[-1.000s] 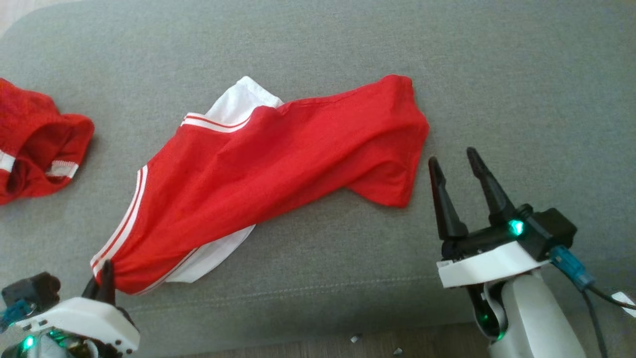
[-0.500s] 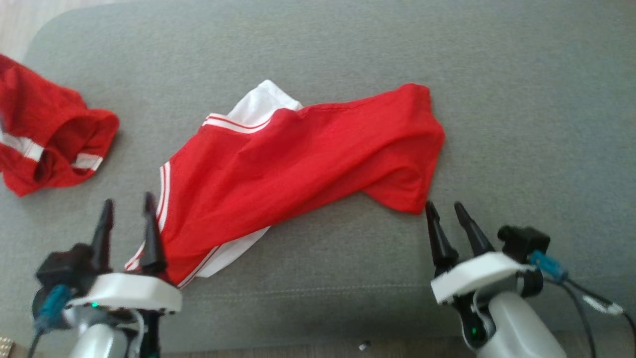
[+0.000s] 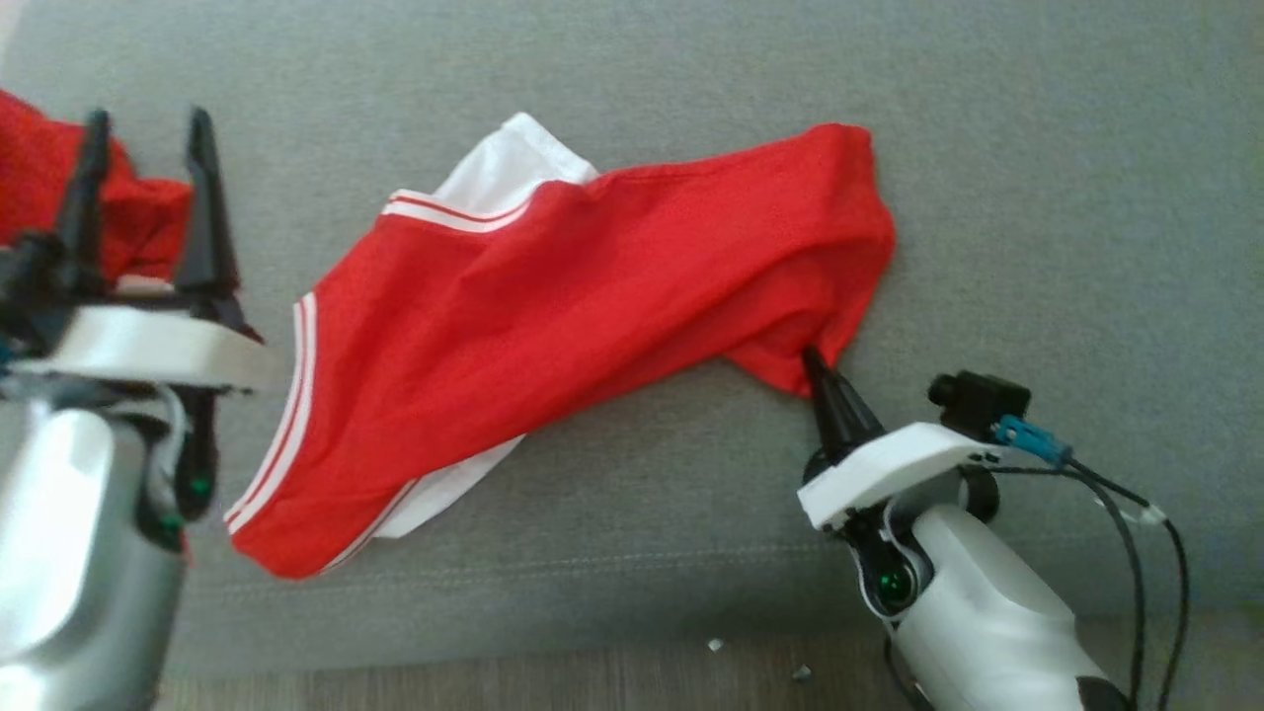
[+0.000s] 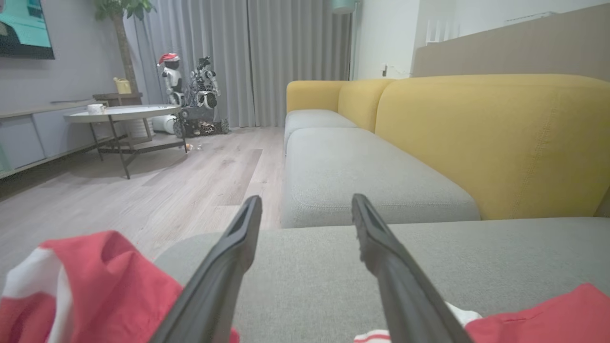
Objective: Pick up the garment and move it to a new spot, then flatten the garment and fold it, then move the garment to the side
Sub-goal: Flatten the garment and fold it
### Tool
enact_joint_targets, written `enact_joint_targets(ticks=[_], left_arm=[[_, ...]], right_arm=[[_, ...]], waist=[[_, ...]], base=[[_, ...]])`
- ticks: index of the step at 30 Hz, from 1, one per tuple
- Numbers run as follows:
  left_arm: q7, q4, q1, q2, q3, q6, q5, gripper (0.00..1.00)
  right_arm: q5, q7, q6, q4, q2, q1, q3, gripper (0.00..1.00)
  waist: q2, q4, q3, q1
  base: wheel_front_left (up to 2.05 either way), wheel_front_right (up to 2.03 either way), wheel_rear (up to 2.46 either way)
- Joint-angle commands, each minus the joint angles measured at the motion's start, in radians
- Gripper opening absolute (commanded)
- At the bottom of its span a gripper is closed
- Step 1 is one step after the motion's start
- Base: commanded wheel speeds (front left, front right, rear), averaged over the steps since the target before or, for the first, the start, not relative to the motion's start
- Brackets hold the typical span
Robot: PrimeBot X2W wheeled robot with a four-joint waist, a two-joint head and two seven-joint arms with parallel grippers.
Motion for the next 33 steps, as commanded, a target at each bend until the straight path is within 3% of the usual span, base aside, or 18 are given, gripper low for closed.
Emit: enact_joint_targets(ticks=[1, 6, 8, 9, 11, 12, 13, 17, 18, 19, 23, 33], left_arm=[[0.007, -0.022, -0.046, 0.049, 0.05, -0.005, 0.005, 1.0], [0.046, -0.013, -0.1, 0.109, 0.069, -0.03, 0.0, 1.0], [0.078, -0.014, -0.115, 0.135, 0.064, -0.048, -0.002, 1.0], [0.106, -0.02, -0.138, 0.158, 0.058, -0.072, -0.005, 1.0], [0.115, -0.025, -0.153, 0.164, 0.057, -0.082, -0.01, 1.0], [0.125, -0.028, -0.169, 0.17, 0.057, -0.089, -0.014, 1.0], [0.157, -0.031, -0.205, 0.183, 0.044, -0.108, -0.015, 1.0], [0.256, 0.009, -0.287, 0.206, 0.003, -0.16, -0.022, 1.0], [0.291, 0.03, -0.308, 0.211, -0.012, -0.176, -0.025, 1.0], [0.33, 0.053, -0.328, 0.216, -0.029, -0.194, -0.031, 1.0], [0.485, 0.15, -0.395, 0.233, -0.097, -0.245, -0.074, 1.0], [0.661, 0.265, -0.446, 0.29, -0.202, -0.268, -0.158, 1.0]], right_arm=[[0.008, -0.005, 0.007, -0.018, 0.014, -0.005, 0.035, 0.0], [-0.091, -0.005, 0.007, -0.015, 0.014, 0.008, -0.024, 0.0], [-0.167, -0.005, 0.007, -0.011, 0.014, 0.032, -0.092, 0.0], [-0.263, -0.005, 0.007, -0.013, 0.014, 0.059, -0.174, 0.0], [-0.306, -0.005, 0.007, -0.029, 0.014, 0.08, -0.177, 0.0], [-0.342, -0.005, 0.007, -0.034, 0.014, 0.099, -0.198, 0.0], [-0.454, -0.005, 0.007, -0.062, 0.014, 0.12, -0.262, 0.0], [-0.581, -0.005, 0.007, -0.151, 0.014, 0.164, -0.34, 0.0], [-0.608, -0.005, 0.007, -0.169, 0.014, 0.169, -0.35, 0.3], [-0.63, -0.005, 0.007, -0.195, 0.014, 0.171, -0.36, 1.0], [-0.665, -0.005, 0.007, -0.319, 0.014, 0.179, -0.353, 1.0], [-0.644, -0.005, 0.007, -0.504, 0.014, 0.212, -0.31, 1.0]], waist=[[0.0, -0.029, 0.022, 0.0], [0.0, -0.097, 0.048, 0.0], [0.0, -0.122, 0.061, 0.0], [0.0, -0.146, 0.077, 0.0], [0.0, -0.154, 0.085, 0.0], [0.0, -0.164, 0.095, 0.0], [0.0, -0.179, 0.114, 0.0], [0.0, -0.206, 0.15, 0.0], [0.0, -0.211, 0.159, 0.0], [0.0, -0.216, 0.168, 0.0], [0.0, -0.241, 0.197, 0.0], [0.0, -0.28, 0.217, 0.0]], base=[[0.0, 0.0, 0.0], [0.0, 0.0, 0.0], [0.0, 0.0, 0.0], [0.0, 0.0, 0.0], [0.0, 0.0, 0.0], [0.0, 0.0, 0.0], [0.0, 0.0, 0.0], [0.0, 0.0, 0.0], [0.0, 0.0, 0.0], [0.0, 0.0, 0.0], [0.0, 0.0, 0.0], [0.0, 0.0, 0.0]])
